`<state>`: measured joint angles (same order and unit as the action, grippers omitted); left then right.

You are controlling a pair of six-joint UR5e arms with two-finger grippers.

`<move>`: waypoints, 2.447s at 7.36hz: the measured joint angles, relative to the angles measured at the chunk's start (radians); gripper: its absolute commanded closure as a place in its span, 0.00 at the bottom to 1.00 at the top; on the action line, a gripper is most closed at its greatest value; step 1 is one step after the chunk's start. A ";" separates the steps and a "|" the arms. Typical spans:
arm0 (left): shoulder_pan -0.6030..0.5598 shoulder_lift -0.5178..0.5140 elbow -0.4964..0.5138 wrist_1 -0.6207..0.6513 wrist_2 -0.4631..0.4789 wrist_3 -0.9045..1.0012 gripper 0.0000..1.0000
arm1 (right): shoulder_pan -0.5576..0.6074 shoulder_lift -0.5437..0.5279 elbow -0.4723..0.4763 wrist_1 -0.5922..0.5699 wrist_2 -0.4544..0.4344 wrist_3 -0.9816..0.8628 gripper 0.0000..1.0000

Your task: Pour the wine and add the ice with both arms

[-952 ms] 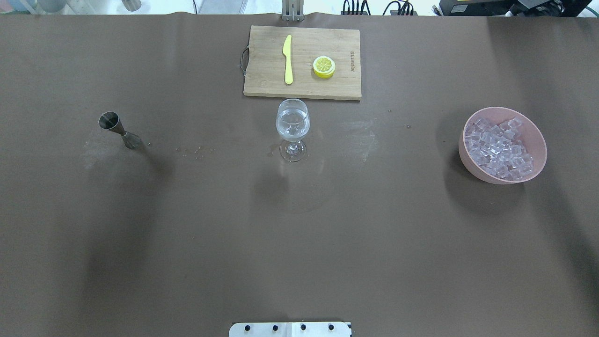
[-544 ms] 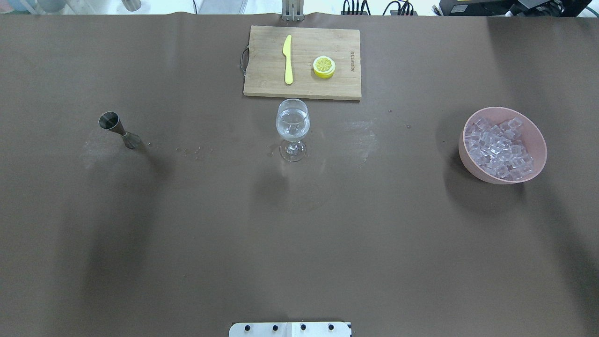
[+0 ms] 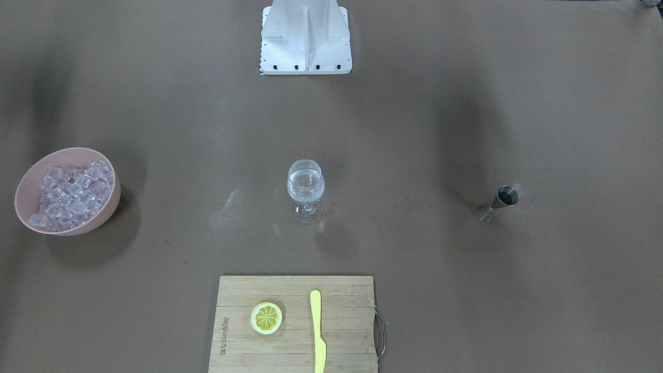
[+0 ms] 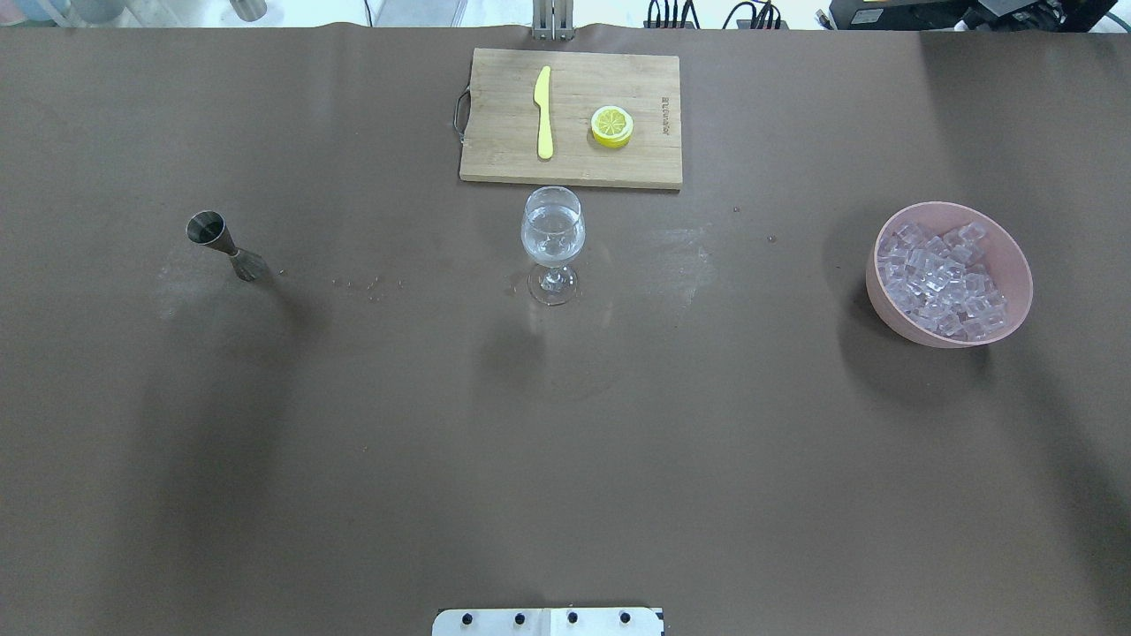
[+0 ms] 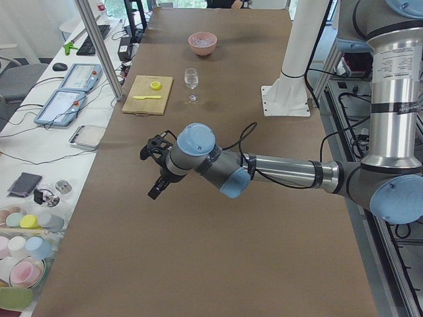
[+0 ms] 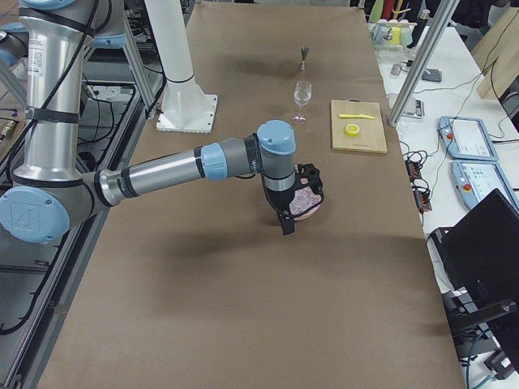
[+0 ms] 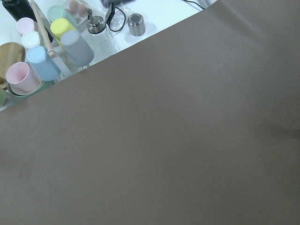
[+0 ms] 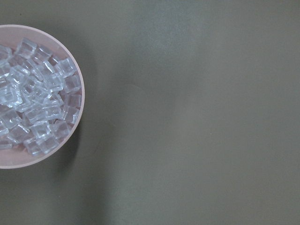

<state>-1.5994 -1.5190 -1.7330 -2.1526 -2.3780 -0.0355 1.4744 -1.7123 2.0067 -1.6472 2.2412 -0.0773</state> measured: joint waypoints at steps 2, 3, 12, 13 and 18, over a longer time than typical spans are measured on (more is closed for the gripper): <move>0.027 -0.044 -0.003 -0.027 -0.029 -0.073 0.01 | 0.001 -0.006 -0.003 -0.001 -0.006 0.001 0.00; 0.051 -0.052 -0.007 -0.066 -0.029 -0.101 0.02 | 0.001 -0.006 -0.003 -0.002 -0.005 0.003 0.00; 0.816 -0.001 -0.288 -0.205 0.967 -0.928 0.02 | 0.001 -0.011 -0.028 -0.002 -0.003 0.004 0.00; 0.919 0.000 -0.279 -0.186 1.145 -0.968 0.02 | 0.001 -0.011 -0.031 -0.002 -0.002 0.004 0.00; 1.053 -0.139 -0.043 -0.149 1.580 -1.118 0.02 | 0.001 -0.004 -0.035 -0.002 -0.003 0.004 0.00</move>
<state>-0.5463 -1.6583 -1.7757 -2.3014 -0.7983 -1.1536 1.4757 -1.7159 1.9714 -1.6490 2.2385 -0.0736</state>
